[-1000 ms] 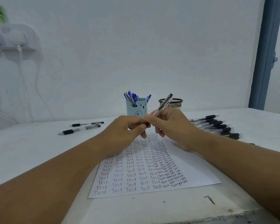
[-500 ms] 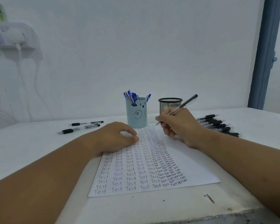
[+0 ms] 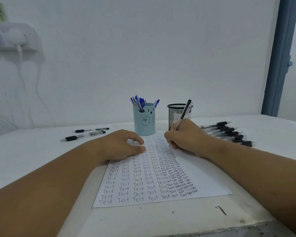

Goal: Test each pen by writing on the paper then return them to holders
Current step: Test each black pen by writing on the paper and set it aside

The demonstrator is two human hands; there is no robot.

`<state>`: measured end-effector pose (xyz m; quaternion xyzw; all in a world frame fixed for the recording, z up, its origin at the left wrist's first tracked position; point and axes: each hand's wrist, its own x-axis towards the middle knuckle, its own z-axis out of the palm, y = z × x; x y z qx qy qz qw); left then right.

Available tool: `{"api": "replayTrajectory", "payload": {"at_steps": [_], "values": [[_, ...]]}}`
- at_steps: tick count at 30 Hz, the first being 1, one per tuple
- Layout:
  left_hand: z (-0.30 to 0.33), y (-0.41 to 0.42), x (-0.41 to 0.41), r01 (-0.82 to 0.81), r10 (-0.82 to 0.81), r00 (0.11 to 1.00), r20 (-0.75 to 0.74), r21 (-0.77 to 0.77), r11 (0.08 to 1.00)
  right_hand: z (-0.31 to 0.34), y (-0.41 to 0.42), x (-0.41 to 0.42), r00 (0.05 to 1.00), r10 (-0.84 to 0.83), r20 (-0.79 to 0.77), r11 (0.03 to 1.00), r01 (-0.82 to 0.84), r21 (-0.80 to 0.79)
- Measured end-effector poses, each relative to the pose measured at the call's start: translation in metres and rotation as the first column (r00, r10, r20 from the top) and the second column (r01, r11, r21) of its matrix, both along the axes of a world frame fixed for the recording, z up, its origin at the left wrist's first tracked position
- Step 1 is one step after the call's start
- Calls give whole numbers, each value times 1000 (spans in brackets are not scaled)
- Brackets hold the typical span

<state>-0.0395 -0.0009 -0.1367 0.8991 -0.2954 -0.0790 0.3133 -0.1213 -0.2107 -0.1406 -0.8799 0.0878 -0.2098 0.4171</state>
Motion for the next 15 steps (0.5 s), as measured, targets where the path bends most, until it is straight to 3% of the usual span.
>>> {"api": "replayTrajectory", "payload": {"at_steps": [15], "values": [[2,-1,-4,-12,12,1000,-18,-11,1000,0,0,0,1000,11,-7,994,-11,-109]]}}
